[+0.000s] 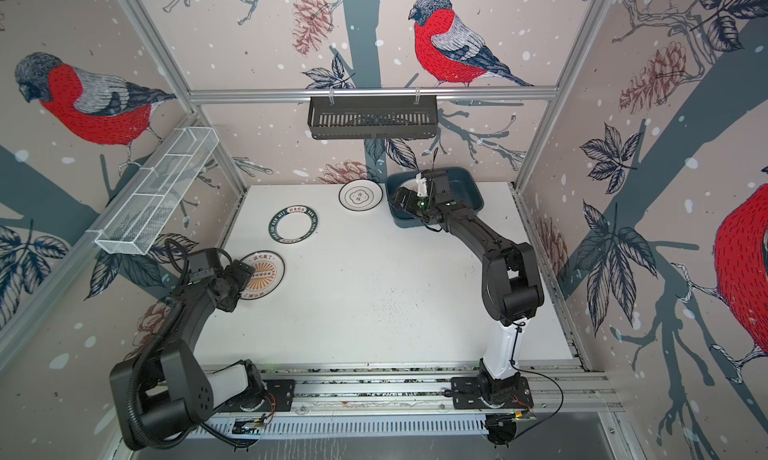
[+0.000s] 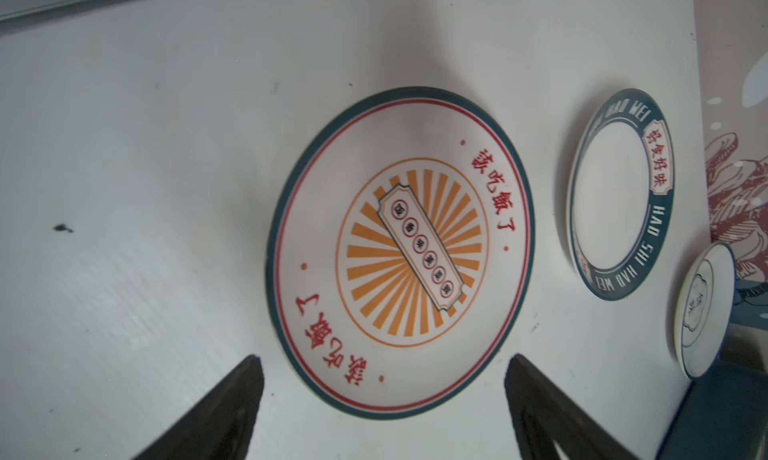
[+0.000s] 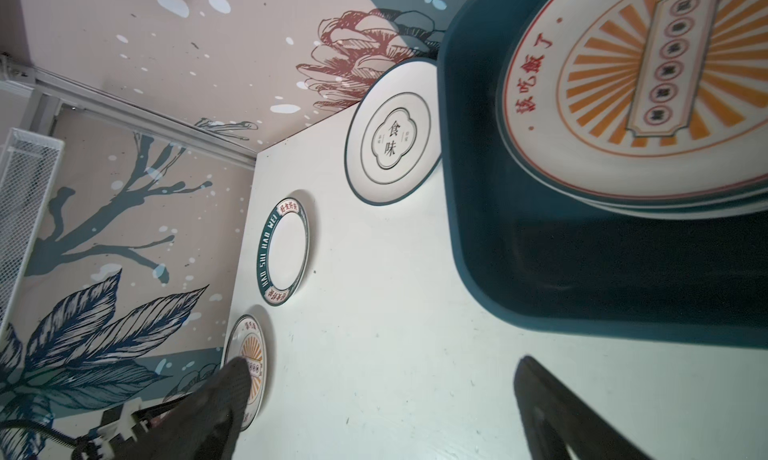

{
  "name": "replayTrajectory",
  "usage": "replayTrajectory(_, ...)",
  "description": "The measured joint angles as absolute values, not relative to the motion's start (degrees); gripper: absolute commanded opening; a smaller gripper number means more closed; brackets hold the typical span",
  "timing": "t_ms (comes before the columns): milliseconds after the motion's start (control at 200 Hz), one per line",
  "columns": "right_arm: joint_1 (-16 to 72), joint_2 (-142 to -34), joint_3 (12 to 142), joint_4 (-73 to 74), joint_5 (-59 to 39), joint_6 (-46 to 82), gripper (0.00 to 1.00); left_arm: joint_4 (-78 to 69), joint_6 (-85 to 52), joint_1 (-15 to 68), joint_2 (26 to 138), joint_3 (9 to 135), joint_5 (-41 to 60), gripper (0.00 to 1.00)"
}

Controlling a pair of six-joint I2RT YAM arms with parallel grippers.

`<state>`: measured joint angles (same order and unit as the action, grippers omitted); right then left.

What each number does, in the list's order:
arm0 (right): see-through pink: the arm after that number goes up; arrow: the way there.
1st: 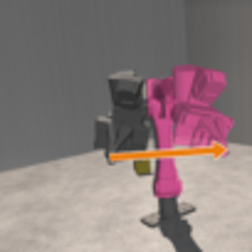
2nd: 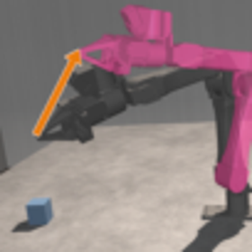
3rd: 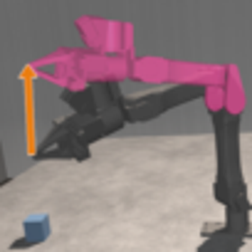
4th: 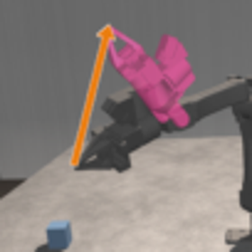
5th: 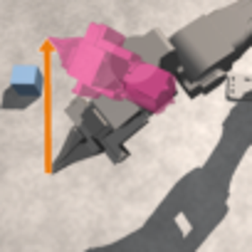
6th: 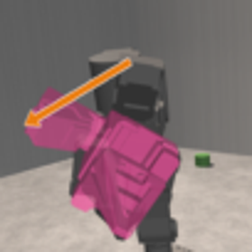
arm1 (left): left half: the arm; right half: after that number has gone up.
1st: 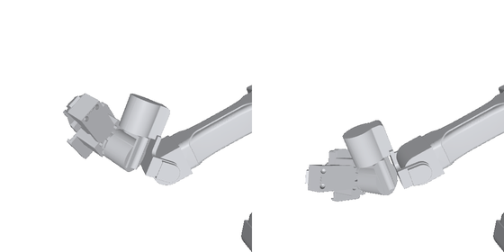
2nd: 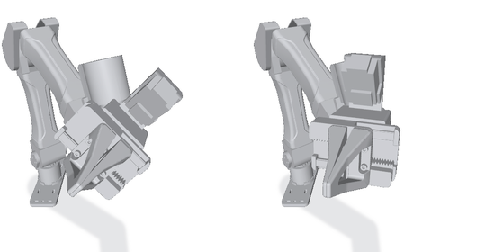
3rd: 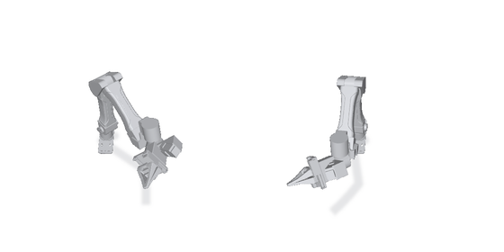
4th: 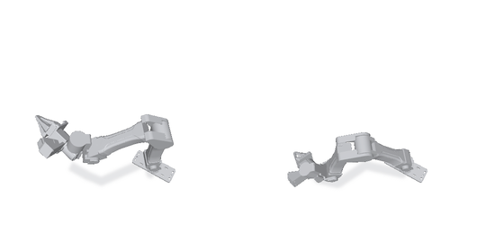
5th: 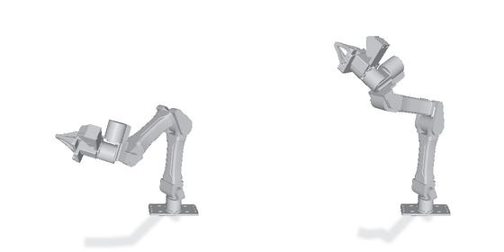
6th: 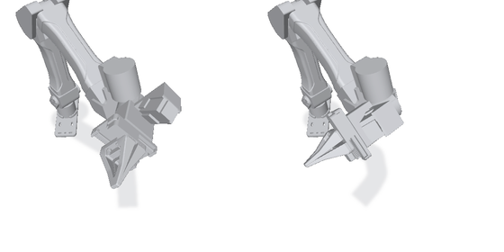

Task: Place the plates into the plastic bin on the countertop
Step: 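Grasp the edge of the second sunburst plate with the left gripper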

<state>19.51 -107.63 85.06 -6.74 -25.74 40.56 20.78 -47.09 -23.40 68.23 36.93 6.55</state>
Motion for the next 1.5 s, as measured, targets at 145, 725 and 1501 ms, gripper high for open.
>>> replayTrajectory(145, 19.75, -107.39, 84.51, -3.86, -27.88, 40.88, 1.00, 19.66, -46.06, -28.97, 68.88, 35.38, 8.97, 0.90)
replayTrajectory(725, 20.45, -108.51, 85.58, -0.36, -29.41, 43.31, 1.00, 9.15, -40.51, -32.03, 79.42, 33.98, 18.63, 0.77)
replayTrajectory(1501, 19.38, -108.86, 86.24, 0.12, -29.63, 43.33, 1.00, -4.43, -41.82, -32.10, 74.08, 27.68, 30.17, 0.02)
